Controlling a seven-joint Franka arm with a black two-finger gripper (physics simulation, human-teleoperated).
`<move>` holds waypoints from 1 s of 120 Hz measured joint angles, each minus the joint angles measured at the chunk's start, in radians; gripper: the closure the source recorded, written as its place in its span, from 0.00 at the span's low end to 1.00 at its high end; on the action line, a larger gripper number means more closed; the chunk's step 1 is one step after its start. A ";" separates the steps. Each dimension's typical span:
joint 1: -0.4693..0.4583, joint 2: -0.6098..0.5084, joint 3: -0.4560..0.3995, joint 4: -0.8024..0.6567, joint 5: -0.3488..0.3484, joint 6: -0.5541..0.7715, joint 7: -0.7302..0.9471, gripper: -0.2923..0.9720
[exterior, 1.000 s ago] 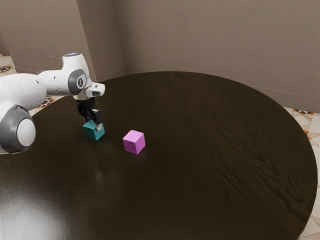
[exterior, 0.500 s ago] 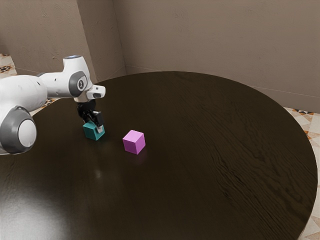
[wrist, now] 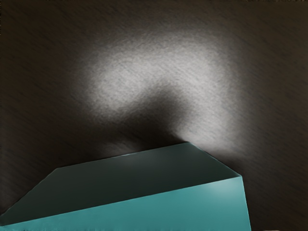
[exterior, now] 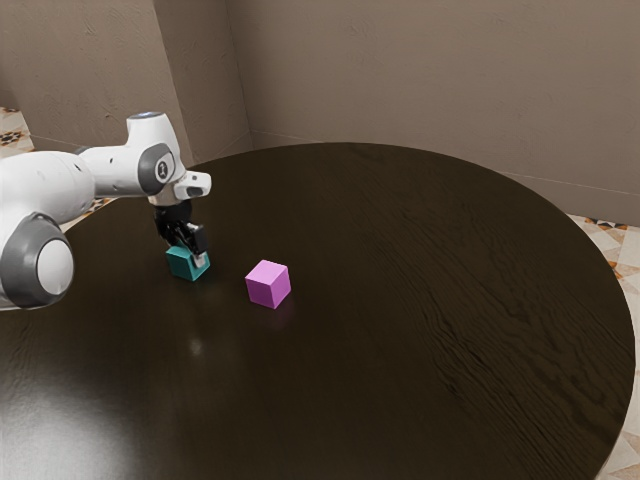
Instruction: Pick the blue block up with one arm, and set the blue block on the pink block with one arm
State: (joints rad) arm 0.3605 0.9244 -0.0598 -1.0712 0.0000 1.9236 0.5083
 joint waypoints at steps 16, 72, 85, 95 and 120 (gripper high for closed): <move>0.000 -0.001 0.000 0.000 0.000 0.000 -0.007 0.41; -0.001 -0.043 -0.001 -0.009 0.005 -0.013 -0.030 0.48; -0.004 -0.089 -0.023 -0.037 0.006 -0.026 -0.038 0.49; -0.006 -0.147 -0.044 -0.091 0.007 -0.033 -0.047 0.49; -0.034 -0.204 -0.080 -0.158 0.011 -0.040 -0.076 0.49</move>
State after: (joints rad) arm 0.3265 0.7200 -0.1395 -1.2289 0.0108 1.8834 0.4324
